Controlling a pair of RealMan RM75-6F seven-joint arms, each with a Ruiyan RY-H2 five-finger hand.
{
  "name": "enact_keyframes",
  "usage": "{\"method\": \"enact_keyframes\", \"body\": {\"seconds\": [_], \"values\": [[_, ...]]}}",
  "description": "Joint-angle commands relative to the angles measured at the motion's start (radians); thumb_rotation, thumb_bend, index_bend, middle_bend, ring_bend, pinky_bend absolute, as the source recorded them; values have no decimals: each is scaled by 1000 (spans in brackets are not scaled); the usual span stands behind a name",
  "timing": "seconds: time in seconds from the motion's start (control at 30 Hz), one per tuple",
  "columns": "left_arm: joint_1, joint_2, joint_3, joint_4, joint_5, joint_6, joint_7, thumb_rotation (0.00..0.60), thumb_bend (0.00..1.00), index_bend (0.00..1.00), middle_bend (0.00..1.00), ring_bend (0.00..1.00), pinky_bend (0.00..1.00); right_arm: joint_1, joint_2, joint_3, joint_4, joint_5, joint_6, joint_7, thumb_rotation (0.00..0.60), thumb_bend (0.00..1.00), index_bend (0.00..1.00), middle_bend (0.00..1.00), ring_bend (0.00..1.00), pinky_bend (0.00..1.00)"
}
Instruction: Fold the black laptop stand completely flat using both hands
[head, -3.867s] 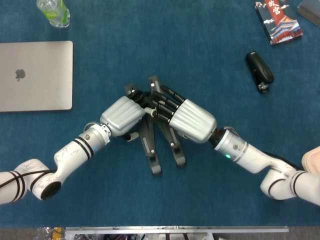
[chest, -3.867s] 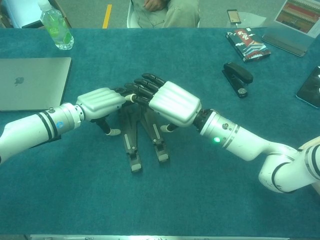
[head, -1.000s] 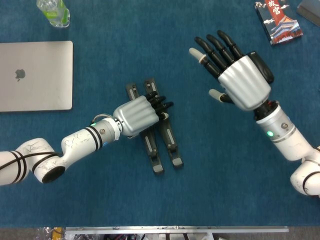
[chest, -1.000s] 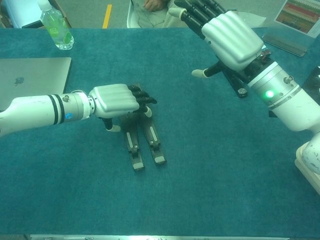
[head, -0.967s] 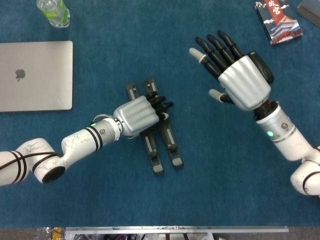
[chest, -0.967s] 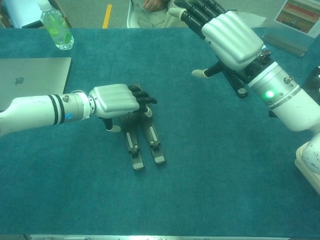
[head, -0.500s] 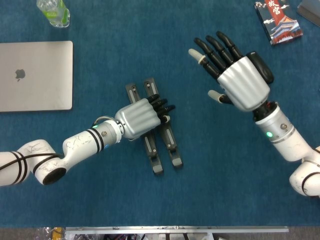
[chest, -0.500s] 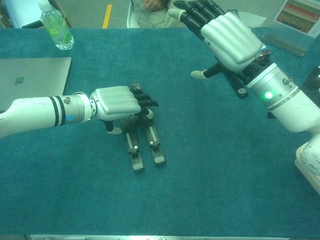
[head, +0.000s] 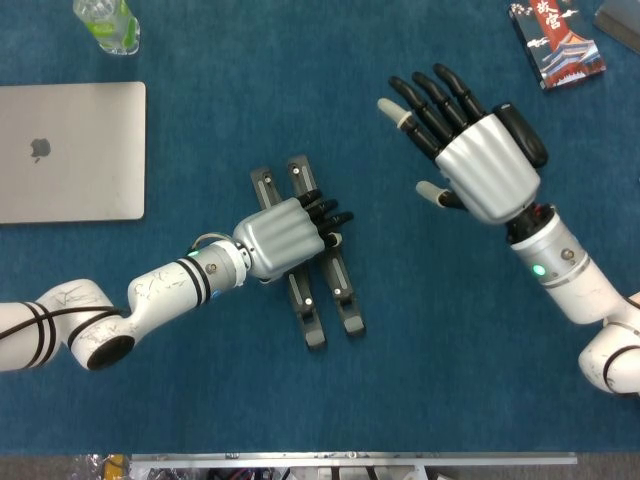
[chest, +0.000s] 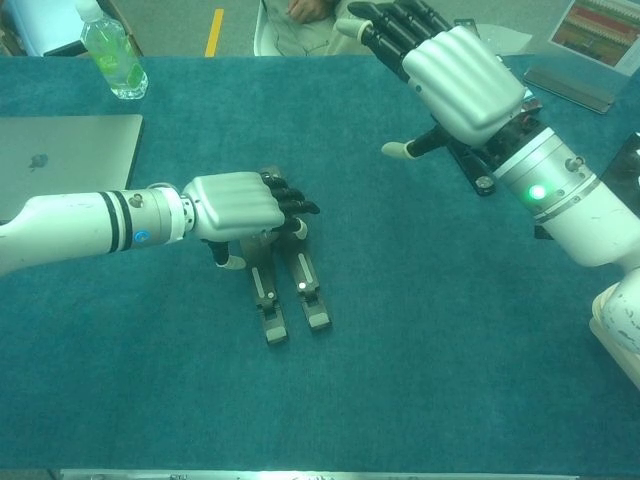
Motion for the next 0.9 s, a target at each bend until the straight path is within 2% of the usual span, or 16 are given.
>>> {"method": "enact_keyframes", "body": {"seconds": [0.03,0.47,0.9], "values": [[-5,1,-1,-2,-4,-3,5,600,247,137,0,0,82,0,0,0,0,-1,1,2,600,0,0,0,0,34],[-16,-10,9,14,-19,-8,39,600,247,114,0,0,82,-6,0,2,7,0,4,8,600,0,0,0,0,34],[-18,-18,20,22,-29,-4,54,600,247,138,0,0,82,-9,-4,3,14,-1,6,19,600,0,0,0,0,34]]}}
